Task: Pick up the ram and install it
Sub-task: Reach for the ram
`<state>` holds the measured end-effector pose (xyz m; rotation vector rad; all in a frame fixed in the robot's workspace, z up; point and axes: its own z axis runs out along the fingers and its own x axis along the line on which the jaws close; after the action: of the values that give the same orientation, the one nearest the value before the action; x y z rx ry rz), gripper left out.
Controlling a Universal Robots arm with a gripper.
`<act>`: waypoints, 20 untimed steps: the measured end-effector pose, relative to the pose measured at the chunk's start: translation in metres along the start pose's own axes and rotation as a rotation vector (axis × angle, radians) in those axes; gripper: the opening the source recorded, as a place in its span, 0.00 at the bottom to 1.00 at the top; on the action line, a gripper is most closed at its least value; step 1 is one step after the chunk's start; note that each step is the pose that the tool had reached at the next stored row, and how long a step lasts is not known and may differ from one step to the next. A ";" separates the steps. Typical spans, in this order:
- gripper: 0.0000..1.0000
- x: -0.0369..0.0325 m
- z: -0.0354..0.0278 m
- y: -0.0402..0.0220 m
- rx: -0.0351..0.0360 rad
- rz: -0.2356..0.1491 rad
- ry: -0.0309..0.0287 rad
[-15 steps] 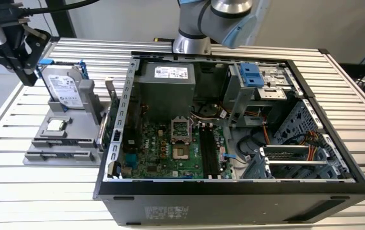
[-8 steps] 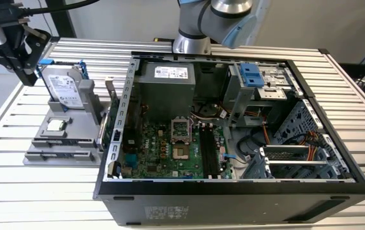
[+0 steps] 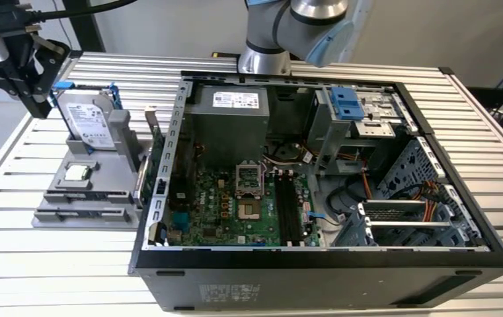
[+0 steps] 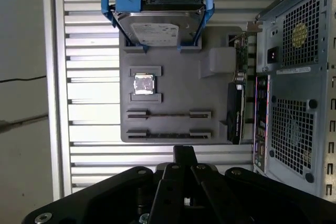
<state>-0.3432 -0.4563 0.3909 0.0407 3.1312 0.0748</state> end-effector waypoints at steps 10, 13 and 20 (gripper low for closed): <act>0.00 0.0002 0.0001 0.0000 -0.0007 -0.111 0.0052; 0.00 0.0002 0.0000 0.0000 0.0003 -0.164 0.0078; 0.00 0.0005 0.0001 0.0001 0.0062 -0.281 0.0136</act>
<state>-0.3438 -0.4562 0.3909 -0.3994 3.1132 0.0628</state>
